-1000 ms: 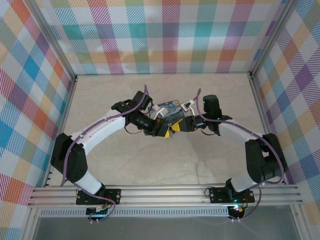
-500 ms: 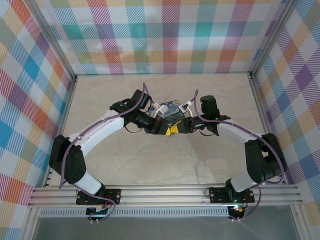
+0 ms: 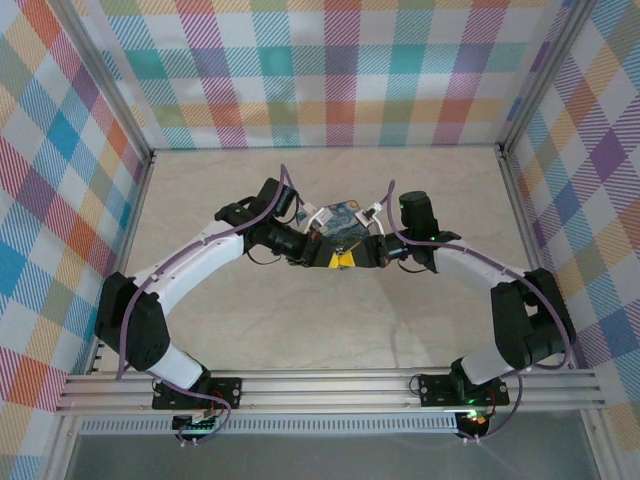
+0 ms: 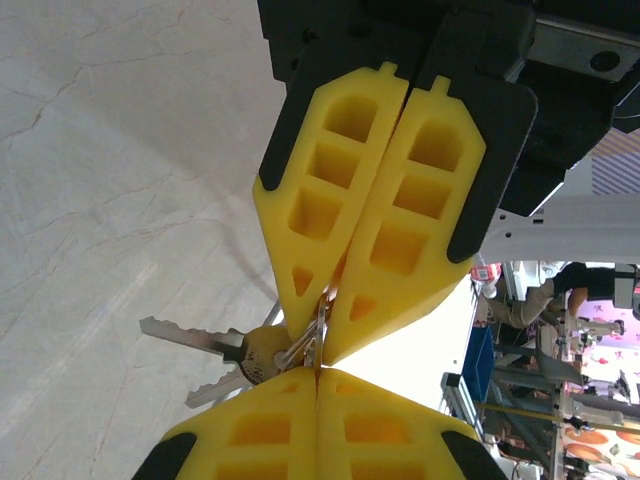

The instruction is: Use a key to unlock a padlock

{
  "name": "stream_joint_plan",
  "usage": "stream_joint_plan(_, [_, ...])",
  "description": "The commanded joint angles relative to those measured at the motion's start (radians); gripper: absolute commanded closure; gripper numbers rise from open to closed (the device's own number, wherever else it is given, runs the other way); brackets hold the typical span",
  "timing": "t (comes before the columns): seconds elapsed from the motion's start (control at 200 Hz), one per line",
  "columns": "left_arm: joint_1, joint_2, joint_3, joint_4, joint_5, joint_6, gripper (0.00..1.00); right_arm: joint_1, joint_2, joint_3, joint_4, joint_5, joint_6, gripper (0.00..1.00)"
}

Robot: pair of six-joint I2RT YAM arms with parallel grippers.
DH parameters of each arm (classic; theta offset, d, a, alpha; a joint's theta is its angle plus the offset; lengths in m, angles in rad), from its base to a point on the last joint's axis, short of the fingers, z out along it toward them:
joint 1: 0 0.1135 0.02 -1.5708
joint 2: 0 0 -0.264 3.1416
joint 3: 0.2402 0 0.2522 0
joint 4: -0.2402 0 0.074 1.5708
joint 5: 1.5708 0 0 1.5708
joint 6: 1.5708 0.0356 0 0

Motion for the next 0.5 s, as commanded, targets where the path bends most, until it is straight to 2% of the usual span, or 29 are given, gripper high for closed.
stream_joint_plan(0.0, [0.038, -0.030, -0.015, 0.032, -0.025, -0.031, 1.00, 0.010, -0.041, -0.026, 0.041, 0.007, 0.013, 0.99])
stream_joint_plan(0.09, [0.067, -0.029, -0.032, 0.070, -0.016, -0.075, 0.94, 0.004, -0.035, -0.035, 0.044, 0.059, 0.036, 1.00])
stream_joint_plan(0.155, [0.078, -0.034, -0.045, 0.111, -0.013, -0.108, 0.85, -0.003, -0.024, -0.036, 0.046, 0.090, 0.062, 1.00])
stream_joint_plan(0.285, [0.080, -0.051, -0.085, 0.194, -0.021, -0.174, 0.82, -0.007, 0.007, -0.031, 0.108, 0.158, 0.173, 1.00])
stream_joint_plan(0.495, [0.080, -0.101, -0.183, 0.342, -0.095, -0.323, 0.76, -0.006, 0.030, -0.048, 0.279, 0.244, 0.404, 1.00])
